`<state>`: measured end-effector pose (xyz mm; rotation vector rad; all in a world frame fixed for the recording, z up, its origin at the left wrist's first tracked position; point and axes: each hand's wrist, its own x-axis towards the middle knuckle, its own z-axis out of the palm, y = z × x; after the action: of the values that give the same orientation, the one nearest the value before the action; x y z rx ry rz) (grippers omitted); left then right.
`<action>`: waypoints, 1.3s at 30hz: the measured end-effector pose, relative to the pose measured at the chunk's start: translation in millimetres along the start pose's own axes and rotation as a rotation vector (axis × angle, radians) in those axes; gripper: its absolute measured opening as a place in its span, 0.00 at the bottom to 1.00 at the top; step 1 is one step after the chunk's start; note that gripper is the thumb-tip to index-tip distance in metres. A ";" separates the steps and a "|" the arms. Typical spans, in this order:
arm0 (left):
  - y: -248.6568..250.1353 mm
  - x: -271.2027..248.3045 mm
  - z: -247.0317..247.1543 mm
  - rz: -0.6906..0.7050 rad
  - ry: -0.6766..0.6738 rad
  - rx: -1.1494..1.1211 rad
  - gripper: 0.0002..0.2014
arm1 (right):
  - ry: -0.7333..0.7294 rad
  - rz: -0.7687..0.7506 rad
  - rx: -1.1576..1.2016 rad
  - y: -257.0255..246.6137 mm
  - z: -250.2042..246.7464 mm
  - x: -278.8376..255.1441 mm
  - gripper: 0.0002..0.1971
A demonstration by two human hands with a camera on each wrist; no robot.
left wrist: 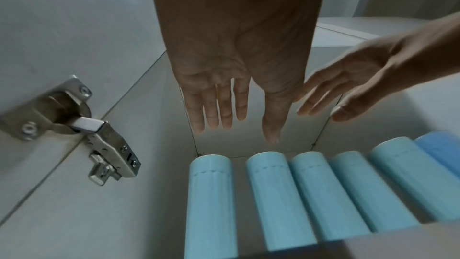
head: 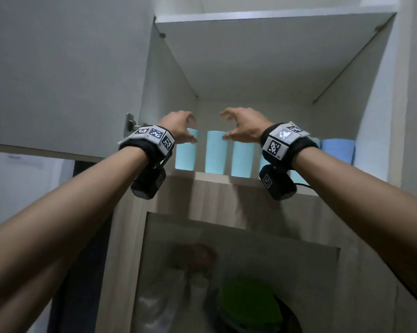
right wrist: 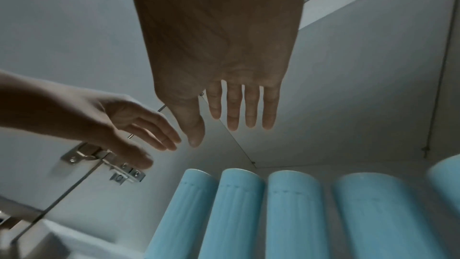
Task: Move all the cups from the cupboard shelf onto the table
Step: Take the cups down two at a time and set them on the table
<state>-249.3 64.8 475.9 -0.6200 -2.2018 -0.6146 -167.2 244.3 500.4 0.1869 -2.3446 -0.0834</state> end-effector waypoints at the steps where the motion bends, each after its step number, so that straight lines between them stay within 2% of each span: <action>1: -4.7 9.2 2.5 0.006 0.002 0.019 0.29 | -0.020 0.004 -0.013 -2.5 3.9 12.0 0.33; 7: -25.4 50.4 15.7 0.046 -0.052 0.127 0.35 | -0.171 0.077 -0.120 -10.5 34.5 70.5 0.38; 12: -34.5 63.0 31.7 0.094 -0.134 0.166 0.37 | -0.304 0.099 -0.147 -7.3 53.1 85.7 0.40; 17: -33.1 58.0 23.0 0.117 -0.057 0.119 0.25 | -0.215 0.052 -0.110 -4.9 47.7 81.6 0.33; 21: -32.9 40.4 20.1 0.092 -0.009 0.068 0.21 | -0.179 0.008 -0.020 -3.0 41.8 71.7 0.29; 27: -12.7 -6.9 -19.2 0.064 0.115 -0.010 0.19 | -0.030 -0.093 0.209 1.0 10.6 33.8 0.28; 31: 5.6 -55.8 -55.6 0.028 0.179 -0.044 0.19 | 0.006 -0.153 0.385 6.7 -17.1 -0.9 0.28; 36: 33.5 -139.5 -94.4 -0.068 0.191 -0.001 0.19 | -0.040 -0.244 0.654 -16.1 -25.1 -53.8 0.27; 39: 47.6 -199.8 -108.1 -0.149 0.143 0.036 0.19 | -0.083 -0.306 0.705 -44.6 -15.3 -94.7 0.27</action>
<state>-43.7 -10.4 398.8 -0.3832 -2.1320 -0.6733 -85.7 215.4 439.5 0.8965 -2.3171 0.6022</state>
